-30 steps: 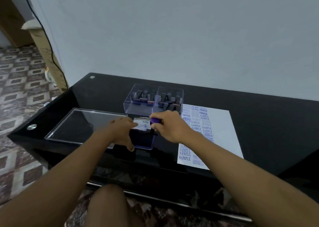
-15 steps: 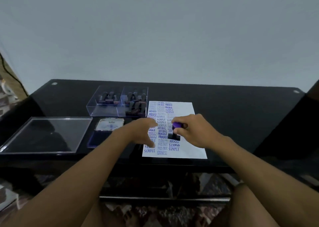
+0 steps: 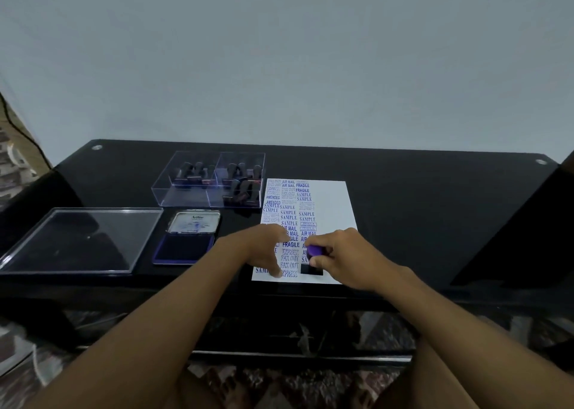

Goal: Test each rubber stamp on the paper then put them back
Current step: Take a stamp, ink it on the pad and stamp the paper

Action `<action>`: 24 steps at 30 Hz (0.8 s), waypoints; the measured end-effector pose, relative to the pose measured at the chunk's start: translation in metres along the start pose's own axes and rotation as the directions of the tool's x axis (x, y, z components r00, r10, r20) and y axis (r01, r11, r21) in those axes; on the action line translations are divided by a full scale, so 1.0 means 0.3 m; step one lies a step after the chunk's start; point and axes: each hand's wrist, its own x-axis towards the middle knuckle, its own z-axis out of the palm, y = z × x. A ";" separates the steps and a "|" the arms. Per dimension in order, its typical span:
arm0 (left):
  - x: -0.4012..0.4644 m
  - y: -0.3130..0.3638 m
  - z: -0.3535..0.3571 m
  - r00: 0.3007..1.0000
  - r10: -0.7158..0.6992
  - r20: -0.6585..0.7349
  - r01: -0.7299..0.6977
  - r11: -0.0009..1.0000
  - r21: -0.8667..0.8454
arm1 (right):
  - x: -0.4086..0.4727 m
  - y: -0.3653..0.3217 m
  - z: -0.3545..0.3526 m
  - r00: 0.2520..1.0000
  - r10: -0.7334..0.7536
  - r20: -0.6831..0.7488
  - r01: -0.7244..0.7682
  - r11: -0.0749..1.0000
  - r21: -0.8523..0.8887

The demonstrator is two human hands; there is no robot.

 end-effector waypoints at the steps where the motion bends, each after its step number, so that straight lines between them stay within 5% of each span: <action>1: 0.003 -0.001 0.001 1.000 0.001 0.003 -0.001 1.000 -0.001 | 0.000 0.003 0.002 1.000 0.000 0.003 0.000 1.000 0.003; 24: 0.013 0.001 0.006 0.999 0.034 0.017 -0.035 0.997 0.071 | -0.009 0.044 0.055 0.992 -0.122 -0.034 0.121 0.993 -0.011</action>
